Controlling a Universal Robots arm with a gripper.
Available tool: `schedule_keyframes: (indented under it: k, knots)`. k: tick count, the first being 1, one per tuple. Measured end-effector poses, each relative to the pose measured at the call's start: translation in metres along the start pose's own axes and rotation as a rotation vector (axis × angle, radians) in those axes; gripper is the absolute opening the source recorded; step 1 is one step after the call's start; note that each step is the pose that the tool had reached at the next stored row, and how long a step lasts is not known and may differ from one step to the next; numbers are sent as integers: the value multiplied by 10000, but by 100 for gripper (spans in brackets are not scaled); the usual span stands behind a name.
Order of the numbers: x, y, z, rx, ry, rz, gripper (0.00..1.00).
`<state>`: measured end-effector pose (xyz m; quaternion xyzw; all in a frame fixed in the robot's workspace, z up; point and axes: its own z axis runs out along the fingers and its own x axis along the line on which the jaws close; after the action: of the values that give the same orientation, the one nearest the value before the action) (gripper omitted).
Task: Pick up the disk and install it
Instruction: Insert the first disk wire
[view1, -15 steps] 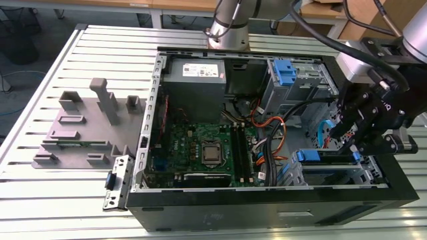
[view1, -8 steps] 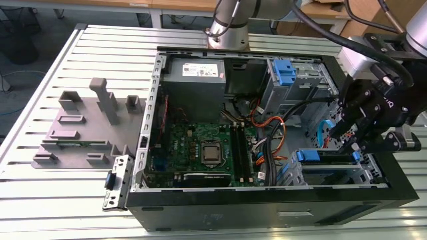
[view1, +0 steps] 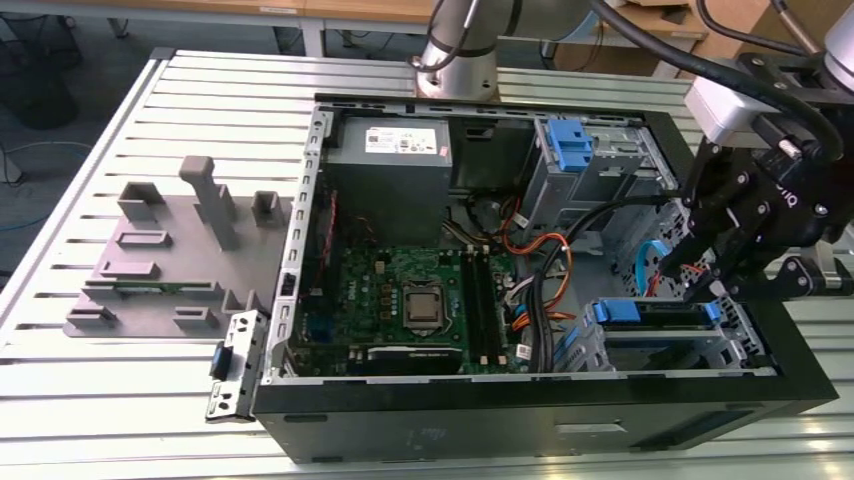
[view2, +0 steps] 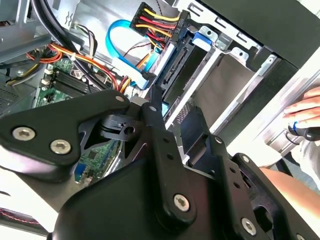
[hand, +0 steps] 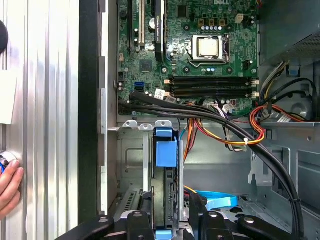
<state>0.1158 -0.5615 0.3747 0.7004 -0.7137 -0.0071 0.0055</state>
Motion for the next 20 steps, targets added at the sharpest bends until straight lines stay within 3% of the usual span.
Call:
schedule_keyframes:
  k: [17,20]
  knots:
    - [0,0,-16,0,-2,0,42]
    - [0,1,-66,0,-8,0,42]
